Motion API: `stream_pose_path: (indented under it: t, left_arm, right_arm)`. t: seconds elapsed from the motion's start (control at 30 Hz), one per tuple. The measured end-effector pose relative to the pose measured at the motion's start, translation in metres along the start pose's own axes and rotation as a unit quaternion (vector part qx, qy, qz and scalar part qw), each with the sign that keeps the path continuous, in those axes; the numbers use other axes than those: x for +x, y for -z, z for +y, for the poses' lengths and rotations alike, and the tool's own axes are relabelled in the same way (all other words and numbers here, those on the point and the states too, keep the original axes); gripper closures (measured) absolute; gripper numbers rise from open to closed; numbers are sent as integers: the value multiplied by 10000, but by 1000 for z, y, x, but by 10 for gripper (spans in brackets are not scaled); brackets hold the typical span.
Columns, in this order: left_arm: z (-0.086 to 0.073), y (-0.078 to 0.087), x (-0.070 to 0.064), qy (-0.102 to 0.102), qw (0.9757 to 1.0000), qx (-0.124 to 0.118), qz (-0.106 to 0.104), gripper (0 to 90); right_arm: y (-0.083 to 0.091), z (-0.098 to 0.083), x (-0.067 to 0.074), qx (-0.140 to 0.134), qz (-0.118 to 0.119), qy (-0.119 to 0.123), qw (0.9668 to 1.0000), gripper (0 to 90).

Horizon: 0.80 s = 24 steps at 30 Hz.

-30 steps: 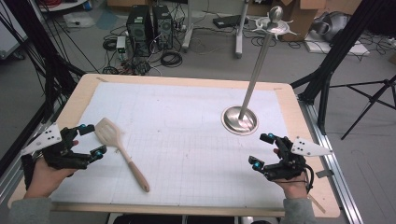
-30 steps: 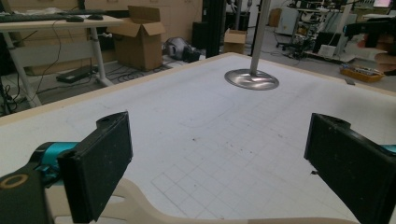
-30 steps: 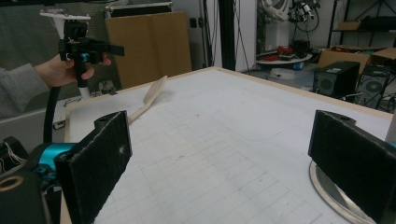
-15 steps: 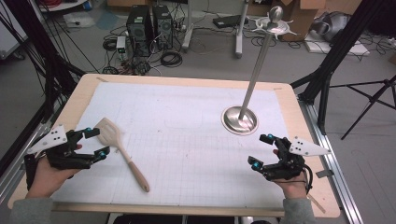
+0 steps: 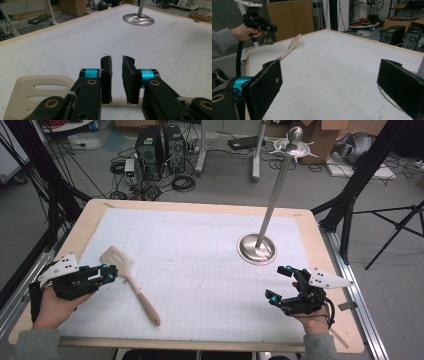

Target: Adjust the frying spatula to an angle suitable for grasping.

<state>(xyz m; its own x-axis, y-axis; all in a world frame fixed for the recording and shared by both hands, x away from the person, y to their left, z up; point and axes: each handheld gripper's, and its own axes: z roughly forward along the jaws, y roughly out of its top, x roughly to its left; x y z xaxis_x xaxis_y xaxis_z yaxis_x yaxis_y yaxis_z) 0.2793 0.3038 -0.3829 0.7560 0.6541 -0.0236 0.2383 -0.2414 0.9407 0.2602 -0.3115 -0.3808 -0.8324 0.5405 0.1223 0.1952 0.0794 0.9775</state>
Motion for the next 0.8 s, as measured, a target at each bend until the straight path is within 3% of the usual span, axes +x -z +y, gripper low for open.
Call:
stream_pose_path:
  t: [0.13,0.23,0.43,0.63,0.73,0.8]
  left_arm:
    - [-2,-6,0,-156,9997,46,198,891]
    - [-4,-10,1,-130,9998,60,141,895]
    - [-11,-33,5,-230,9985,502,-68,896]
    - [-13,-46,11,-188,9971,741,11,895]
    - [-16,-53,18,-74,9965,835,2,895]
    - [-19,-58,19,-104,9949,1003,-24,895]
  right_arm:
    - [2,-1,1,13,7,-2,10000,52]
    - [2,-1,1,13,6,0,10000,51]
    - [4,-3,3,68,25,27,10000,51]
    - [5,-5,4,118,35,62,9999,51]
    - [6,-6,5,145,3,80,9999,51]
    - [5,-7,5,176,-10,130,9998,51]
